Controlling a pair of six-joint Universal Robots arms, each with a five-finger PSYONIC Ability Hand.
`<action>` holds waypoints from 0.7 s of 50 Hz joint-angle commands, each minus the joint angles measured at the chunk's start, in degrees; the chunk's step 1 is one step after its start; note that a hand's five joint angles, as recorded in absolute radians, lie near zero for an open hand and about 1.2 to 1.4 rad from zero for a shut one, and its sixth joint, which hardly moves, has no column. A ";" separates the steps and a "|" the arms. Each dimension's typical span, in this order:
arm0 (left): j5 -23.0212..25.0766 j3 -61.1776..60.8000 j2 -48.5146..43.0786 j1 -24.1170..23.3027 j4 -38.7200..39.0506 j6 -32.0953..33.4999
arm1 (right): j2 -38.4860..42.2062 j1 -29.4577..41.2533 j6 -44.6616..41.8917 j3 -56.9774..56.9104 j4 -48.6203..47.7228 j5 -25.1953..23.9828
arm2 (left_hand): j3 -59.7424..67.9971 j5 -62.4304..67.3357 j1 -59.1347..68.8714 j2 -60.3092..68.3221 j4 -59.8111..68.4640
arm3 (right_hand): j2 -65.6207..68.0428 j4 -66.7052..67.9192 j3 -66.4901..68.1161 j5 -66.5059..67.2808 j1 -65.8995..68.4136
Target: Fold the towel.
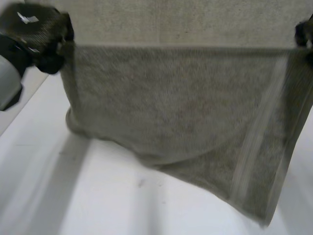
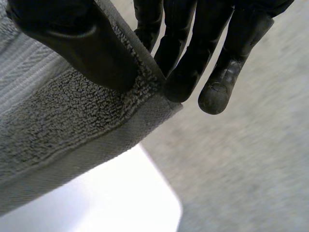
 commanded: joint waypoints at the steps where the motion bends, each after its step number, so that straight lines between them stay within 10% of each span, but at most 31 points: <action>1: -0.10 7.64 -16.55 -0.17 2.40 0.13 | 9.86 1.45 -5.73 -2.89 1.26 1.42 | 10.29 10.96 11.19 10.28 10.22 | 3.46 3.42 3.80 2.47 4.40; 8: -0.19 32.04 -33.43 0.00 5.39 3.90 | 25.48 12.08 -4.33 -22.62 -6.18 11.77 | 10.29 10.96 11.19 10.28 10.22 | 3.46 3.42 3.80 2.47 4.40; 19: -5.11 51.61 -36.18 0.09 15.68 2.77 | 26.66 13.14 4.19 -29.53 -32.76 16.72 | 10.29 10.96 11.19 10.28 10.22 | 3.46 3.42 3.80 2.47 4.40; 35: -5.03 -6.78 -23.53 2.55 19.89 0.74 | 23.22 12.97 -0.97 4.72 -18.69 10.13 | 10.29 10.96 11.19 10.28 10.22 | 3.46 3.42 3.80 2.47 4.40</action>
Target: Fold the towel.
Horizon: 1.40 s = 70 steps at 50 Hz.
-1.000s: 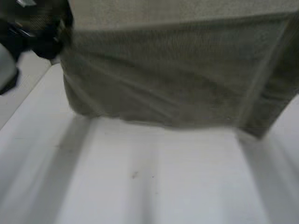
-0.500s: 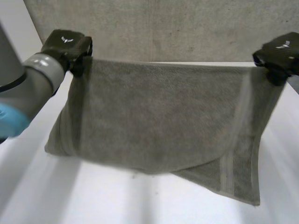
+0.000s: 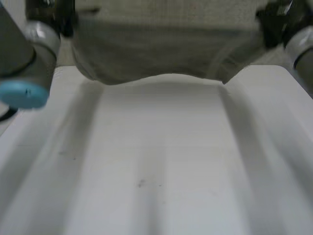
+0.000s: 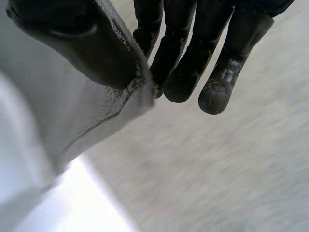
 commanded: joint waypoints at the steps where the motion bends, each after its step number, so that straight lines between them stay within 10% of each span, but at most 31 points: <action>1: 2.46 -29.40 4.85 0.91 3.47 0.42 | -0.52 -0.16 -4.73 16.97 3.95 -3.87 | 10.23 10.58 10.72 10.22 10.19 | 3.46 3.42 3.80 2.46 4.41; 18: 2.72 -50.58 4.77 0.82 6.01 4.20 | -0.96 -0.51 -12.73 40.26 -10.03 -2.99 | 10.23 10.58 10.72 10.22 10.19 | 3.46 3.42 3.80 2.46 4.41; 23: 2.72 -50.76 7.04 1.00 5.84 5.25 | -2.71 -0.60 -12.73 42.54 -15.12 -2.82 | -22.64 -22.29 -22.15 -22.65 -22.68 | 3.46 3.42 3.80 2.46 4.41; 33: 2.81 -48.39 10.82 2.49 6.10 8.24 | -2.63 -0.60 -12.81 44.38 -17.85 -2.90 | -40.20 -39.86 -39.72 -40.21 -40.24 | 3.46 3.42 3.80 2.46 4.41; 46: 4.65 -44.52 11.88 1.71 6.19 7.54 | -2.01 -0.51 -12.99 46.23 -19.78 -2.90 | -40.55 -40.20 -40.07 -40.56 -40.59 | 3.46 3.42 3.80 2.46 4.41; 54: 4.13 -45.48 14.61 0.56 6.10 7.63 | -1.49 -0.60 -13.25 46.50 -21.01 -2.90 | 9.36 9.70 9.84 9.35 9.32 | 3.46 3.42 3.80 2.46 4.41; 70: 5.80 -51.55 16.10 8.82 0.74 8.42 | -0.96 -0.77 -13.61 45.88 -21.28 -2.81 | -1.86 -1.51 -1.37 -1.87 -1.90 | 3.46 3.42 3.80 2.46 4.41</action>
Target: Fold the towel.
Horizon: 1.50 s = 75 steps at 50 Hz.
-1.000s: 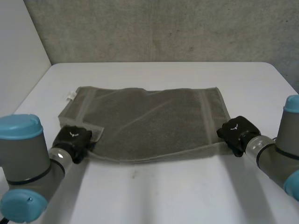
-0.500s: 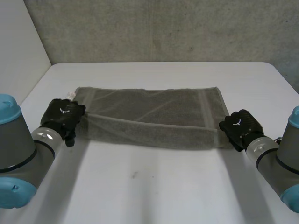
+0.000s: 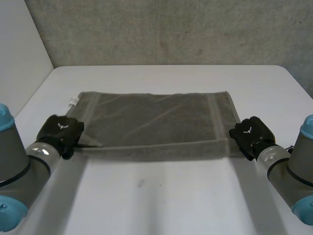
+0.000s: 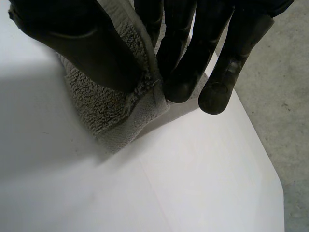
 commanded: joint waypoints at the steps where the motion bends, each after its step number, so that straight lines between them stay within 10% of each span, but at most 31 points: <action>1: 3.07 -0.68 1.23 4.76 -0.33 -0.08 | 0.41 -0.03 -0.04 -0.49 0.02 0.04 | 3.03 2.68 2.61 3.03 3.02 | 3.46 3.42 3.80 2.21 4.41; 7: 4.23 -0.15 2.29 4.15 -0.51 0.01 | 0.33 -0.03 -0.04 -0.05 0.10 0.04 | -3.86 -4.22 -4.28 -3.86 -3.87 | 3.46 3.42 3.80 2.21 4.41; 9: 4.23 0.11 3.34 3.36 -0.42 -0.08 | 0.33 -0.03 -0.04 0.04 0.10 0.04 | -35.98 -36.33 -36.40 -35.98 -35.99 | 3.46 3.42 3.80 2.21 4.41; 12: 4.23 0.72 3.17 2.40 -0.25 -0.08 | 0.33 -0.12 -0.04 0.04 0.10 0.04 | -46.90 -47.26 -47.32 -46.90 -46.92 | 3.46 3.42 3.80 2.21 4.41; 31: 3.70 5.65 1.67 -1.56 5.19 -0.96 | 0.41 -0.12 -0.13 0.13 -0.86 0.13 | -30.96 -31.31 -31.38 -30.96 -30.97 | 3.46 3.42 3.80 2.21 4.41; 64: 3.26 17.96 -23.38 -4.11 8.19 -0.61 | 0.50 -0.12 -0.30 0.48 -1.30 0.31 | -43.73 -44.08 -44.15 -43.73 -43.74 | 3.46 3.42 3.80 2.21 4.41; 75: -3.33 17.96 -22.94 -0.95 8.10 0.01 | 0.50 -0.74 -0.30 0.39 -1.30 0.31 | -42.55 -42.91 -42.97 -42.55 -42.56 | 3.46 3.42 3.80 2.21 4.41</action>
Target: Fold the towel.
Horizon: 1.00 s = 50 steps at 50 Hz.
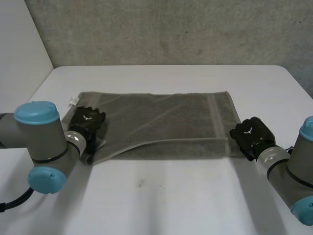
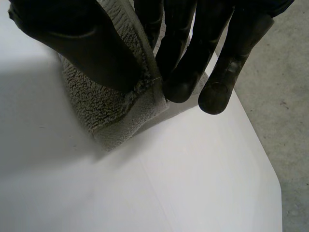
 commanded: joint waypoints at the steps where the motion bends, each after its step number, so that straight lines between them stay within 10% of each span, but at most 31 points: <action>1: -5.80 -1.52 1.65 2.19 0.05 0.81 | 0.00 -0.55 0.00 -0.07 -0.03 0.01 | 3.38 3.22 3.18 3.38 3.32 | 3.46 3.42 3.80 2.21 4.41; 13: -11.87 -9.60 5.94 8.87 0.84 14.16 | -0.09 -0.64 -0.08 -0.16 -0.03 0.01 | 3.21 3.05 3.01 3.21 3.15 | 3.46 3.42 3.80 2.21 4.41; 25: -11.52 -15.50 18.18 8.52 5.15 13.55 | -0.18 -0.64 -0.08 0.01 0.06 0.09 | 1.70 1.53 1.50 1.70 1.64 | 3.46 3.42 3.80 2.21 4.41; 50: 2.28 -23.94 22.85 8.25 -1.44 13.55 | -0.09 -0.64 -0.08 -0.07 -0.03 0.97 | 4.89 4.73 4.70 4.89 4.83 | 3.46 3.42 3.80 2.21 4.41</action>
